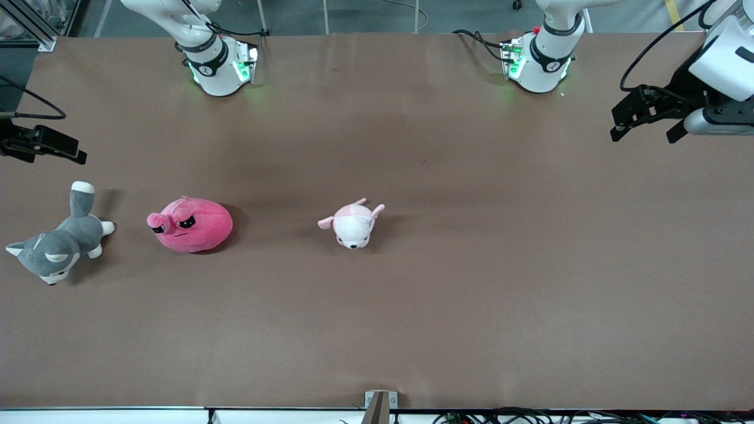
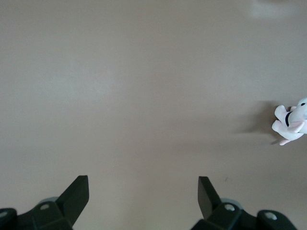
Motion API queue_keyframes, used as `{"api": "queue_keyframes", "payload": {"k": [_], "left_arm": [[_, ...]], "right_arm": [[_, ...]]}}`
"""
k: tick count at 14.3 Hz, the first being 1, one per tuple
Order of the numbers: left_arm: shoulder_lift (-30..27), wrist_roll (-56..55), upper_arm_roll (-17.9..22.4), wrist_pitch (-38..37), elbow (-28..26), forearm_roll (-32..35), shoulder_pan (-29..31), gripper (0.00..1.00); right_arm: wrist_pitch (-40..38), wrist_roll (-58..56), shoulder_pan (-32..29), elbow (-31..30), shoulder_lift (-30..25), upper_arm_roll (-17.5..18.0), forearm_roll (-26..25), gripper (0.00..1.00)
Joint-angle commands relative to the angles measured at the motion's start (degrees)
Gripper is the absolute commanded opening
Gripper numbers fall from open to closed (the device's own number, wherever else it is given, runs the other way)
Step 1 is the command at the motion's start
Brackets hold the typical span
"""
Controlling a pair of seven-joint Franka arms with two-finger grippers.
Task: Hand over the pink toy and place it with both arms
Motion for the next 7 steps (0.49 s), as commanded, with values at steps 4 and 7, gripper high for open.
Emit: {"api": "queue_keyframes", "payload": {"k": [4,7], "left_arm": [[0.8,0.9,7.1,-0.4,1.3,1.2,-6.6,1.00],[0.7,0.8,8.5,-0.4,1.3,1.3,-7.3,1.00]], "right_arm": [[-3.9,0.4,-0.2,-1.5,-1.4,-0.1,-0.4,1.00],[-0.9,0.4,-0.3,-8.9,-6.9,-0.1,-0.4,1.00]]}}
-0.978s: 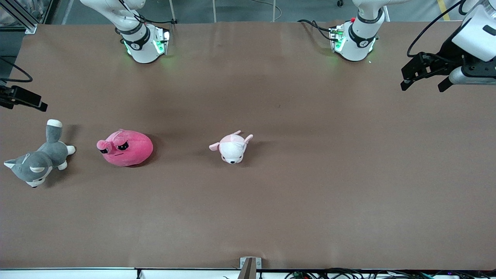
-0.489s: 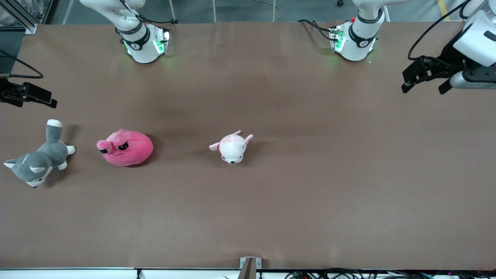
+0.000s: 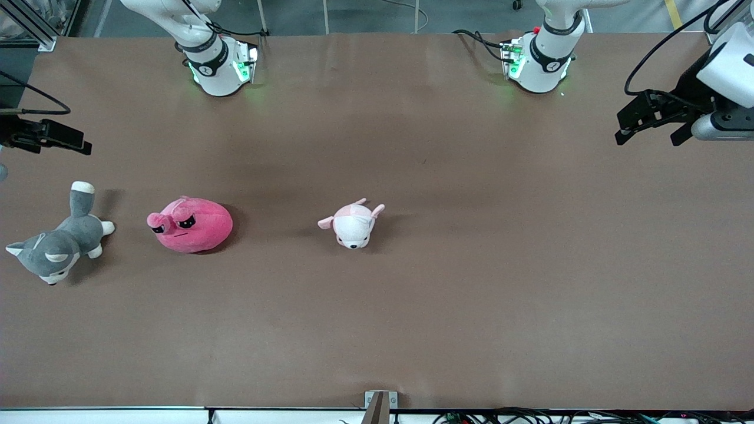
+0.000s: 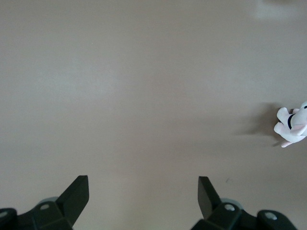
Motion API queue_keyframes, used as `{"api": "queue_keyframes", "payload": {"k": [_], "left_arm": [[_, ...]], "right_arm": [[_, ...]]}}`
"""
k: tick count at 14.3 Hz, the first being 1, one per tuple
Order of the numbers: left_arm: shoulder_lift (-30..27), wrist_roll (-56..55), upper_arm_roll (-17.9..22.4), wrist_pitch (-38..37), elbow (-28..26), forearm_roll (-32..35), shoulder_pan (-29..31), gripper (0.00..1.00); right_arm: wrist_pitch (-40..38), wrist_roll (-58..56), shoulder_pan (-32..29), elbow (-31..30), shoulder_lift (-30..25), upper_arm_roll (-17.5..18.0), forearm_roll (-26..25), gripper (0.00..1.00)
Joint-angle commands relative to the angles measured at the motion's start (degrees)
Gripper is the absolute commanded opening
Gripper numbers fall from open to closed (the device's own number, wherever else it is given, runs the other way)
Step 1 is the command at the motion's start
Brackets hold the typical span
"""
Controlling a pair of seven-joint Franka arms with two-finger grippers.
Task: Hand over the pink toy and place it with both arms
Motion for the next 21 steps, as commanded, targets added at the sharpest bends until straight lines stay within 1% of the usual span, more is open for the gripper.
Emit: {"api": "queue_keyframes", "payload": {"k": [1,5,11,15,17,21], "left_arm": [[0.4,0.9,0.5,-0.4,1.4,1.3,-0.5,1.00],[0.2,0.7,0.9,-0.6,1.4,1.2,-0.4,1.00],[0.0,0.6,1.0,-0.8,1.4,1.3,0.7,1.00],[0.0,0.5,1.0,-0.8,1.3,1.2,0.7,1.00],[-0.1,0.2,0.9,-0.8,1.3,1.2,0.6,1.00],[0.0,0.2,0.8,-0.8,1.3,1.2,0.5,1.00]], "right_arm": [[3.0,0.4,-0.2,-8.2,-6.7,0.2,-0.4,1.00],[3.3,0.4,0.2,-10.9,-10.2,0.2,-0.4,1.00],[3.6,0.3,0.2,-11.1,-13.7,0.3,-0.7,1.00],[4.9,-0.2,1.0,-11.0,-14.5,0.4,-1.3,1.00],[5.4,-0.4,1.0,-11.1,-14.4,0.4,-2.9,1.00],[6.3,-0.4,1.8,-12.2,-14.5,0.4,-3.1,1.00]]}}
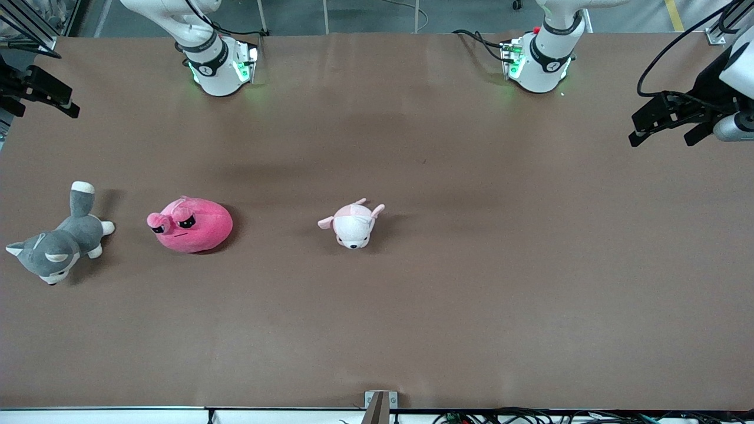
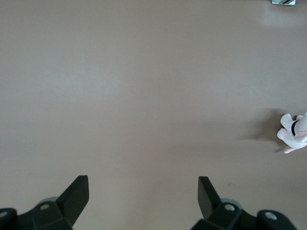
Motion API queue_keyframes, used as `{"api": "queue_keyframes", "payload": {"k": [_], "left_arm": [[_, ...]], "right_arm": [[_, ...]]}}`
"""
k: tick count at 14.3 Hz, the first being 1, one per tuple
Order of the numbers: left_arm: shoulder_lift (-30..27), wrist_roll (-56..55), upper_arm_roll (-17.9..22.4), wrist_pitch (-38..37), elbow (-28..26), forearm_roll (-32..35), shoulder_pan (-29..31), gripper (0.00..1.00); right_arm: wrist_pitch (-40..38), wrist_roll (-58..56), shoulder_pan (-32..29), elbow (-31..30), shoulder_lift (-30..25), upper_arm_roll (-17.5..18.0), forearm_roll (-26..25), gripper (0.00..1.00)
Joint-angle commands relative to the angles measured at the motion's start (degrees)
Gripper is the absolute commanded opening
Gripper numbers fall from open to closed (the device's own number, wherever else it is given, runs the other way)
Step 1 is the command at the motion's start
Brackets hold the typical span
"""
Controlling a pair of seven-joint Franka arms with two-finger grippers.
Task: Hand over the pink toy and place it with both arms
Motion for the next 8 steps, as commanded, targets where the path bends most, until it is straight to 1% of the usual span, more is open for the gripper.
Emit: {"api": "queue_keyframes", "payload": {"k": [1,8], "left_arm": [[0.0,0.2,-0.2,-0.8,0.9,1.2,0.0,1.00],[0.0,0.3,-0.3,-0.8,0.9,1.2,-0.1,1.00]], "right_arm": [[0.9,-0.4,0.8,-2.2,-1.7,0.0,-1.6,1.00],[1.1,-1.8,0.9,-2.0,-1.7,0.0,-0.7,1.00]]}}
